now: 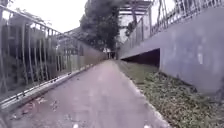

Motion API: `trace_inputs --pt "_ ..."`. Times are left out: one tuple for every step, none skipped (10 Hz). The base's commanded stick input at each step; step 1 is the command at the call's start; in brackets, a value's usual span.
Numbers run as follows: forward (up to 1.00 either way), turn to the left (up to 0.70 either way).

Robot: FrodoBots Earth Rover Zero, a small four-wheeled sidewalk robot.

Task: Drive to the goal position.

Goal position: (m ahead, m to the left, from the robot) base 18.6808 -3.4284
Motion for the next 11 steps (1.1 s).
trace_inputs --pt "0.70 0.00" --pt "0.70 0.00" --pt "0.70 0.00" --pt "0.70 0.00" --pt "0.70 0.00" --pt "0.70 0.00" --pt "0.70 0.00" --pt "0.70 0.12" --pt "0.70 0.35" --pt "0.70 0.35" --pt "0.70 0.06"
